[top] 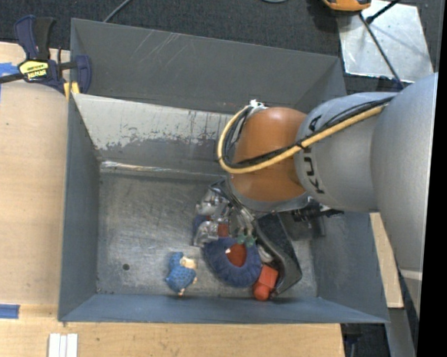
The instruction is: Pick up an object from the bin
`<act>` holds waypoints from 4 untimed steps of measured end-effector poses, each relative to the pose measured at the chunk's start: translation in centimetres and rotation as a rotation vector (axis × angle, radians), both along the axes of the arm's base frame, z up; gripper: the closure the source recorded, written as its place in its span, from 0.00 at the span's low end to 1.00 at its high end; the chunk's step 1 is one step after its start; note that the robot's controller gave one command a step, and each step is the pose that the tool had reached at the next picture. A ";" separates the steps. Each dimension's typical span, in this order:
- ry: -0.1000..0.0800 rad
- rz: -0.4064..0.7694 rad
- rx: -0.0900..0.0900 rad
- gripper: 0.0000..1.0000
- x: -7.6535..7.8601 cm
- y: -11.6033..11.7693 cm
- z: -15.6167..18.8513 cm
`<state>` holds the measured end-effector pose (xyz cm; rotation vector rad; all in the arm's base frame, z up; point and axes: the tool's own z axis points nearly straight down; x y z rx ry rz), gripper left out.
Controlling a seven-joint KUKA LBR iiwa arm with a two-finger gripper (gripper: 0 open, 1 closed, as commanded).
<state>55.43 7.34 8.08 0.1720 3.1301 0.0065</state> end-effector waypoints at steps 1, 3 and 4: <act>-0.002 -0.008 -0.001 1.00 -1.3 1.7 8.0; 0.009 0.085 -0.005 1.00 0.7 -0.8 2.5; -0.004 0.025 -0.002 1.00 0.0 0.2 13.7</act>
Offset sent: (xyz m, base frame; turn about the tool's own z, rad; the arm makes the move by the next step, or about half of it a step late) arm -0.0151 0.0157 0.0746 0.0108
